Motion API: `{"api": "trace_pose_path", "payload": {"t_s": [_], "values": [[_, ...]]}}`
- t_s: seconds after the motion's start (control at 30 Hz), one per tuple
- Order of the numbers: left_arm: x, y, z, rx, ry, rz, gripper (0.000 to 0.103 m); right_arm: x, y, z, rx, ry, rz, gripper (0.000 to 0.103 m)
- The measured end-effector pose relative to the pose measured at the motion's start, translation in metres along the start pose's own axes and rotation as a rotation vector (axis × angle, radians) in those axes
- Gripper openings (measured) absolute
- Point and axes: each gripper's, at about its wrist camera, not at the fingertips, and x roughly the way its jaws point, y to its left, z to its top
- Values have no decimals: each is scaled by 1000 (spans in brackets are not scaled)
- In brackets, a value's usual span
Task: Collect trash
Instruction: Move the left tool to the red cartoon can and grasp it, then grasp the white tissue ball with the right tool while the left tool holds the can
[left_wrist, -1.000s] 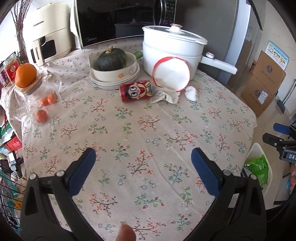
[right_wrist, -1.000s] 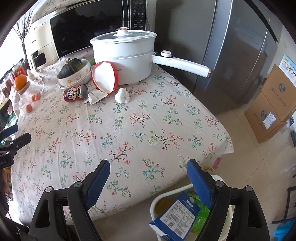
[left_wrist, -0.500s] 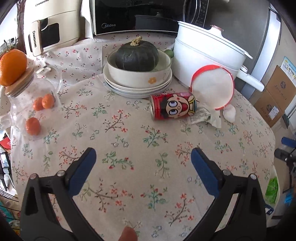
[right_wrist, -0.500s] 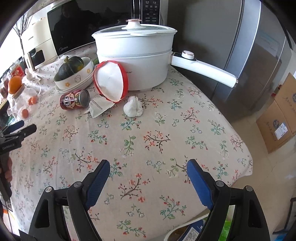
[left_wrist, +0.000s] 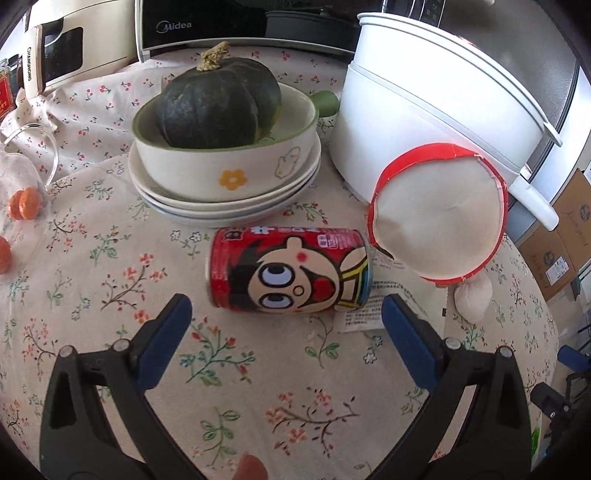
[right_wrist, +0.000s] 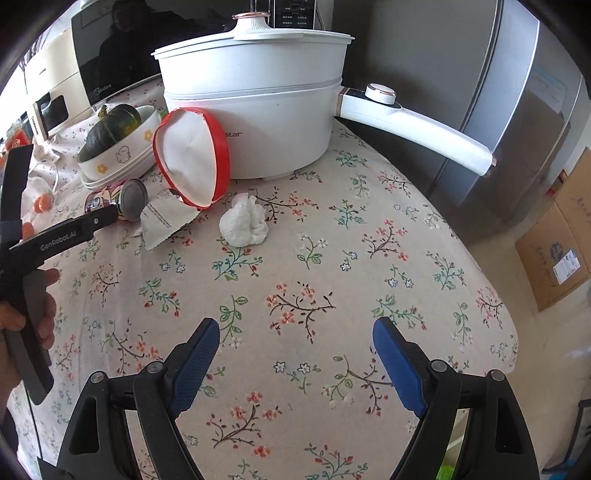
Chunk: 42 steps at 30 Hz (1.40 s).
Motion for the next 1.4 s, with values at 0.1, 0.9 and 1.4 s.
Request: {"api": "trace_pose_path", "payload": {"t_s": [0.1,0.9,1.4], "values": [[7,-3,4,-5,-9,21,102,7,-1,1,-4,-3,0,86],[-57,59,-20,89,14,69,88,64,35,54,84,-133,39,83],[-104,72,-44,62,27,41,88,62,41,47,113,-102,77,29]]}}
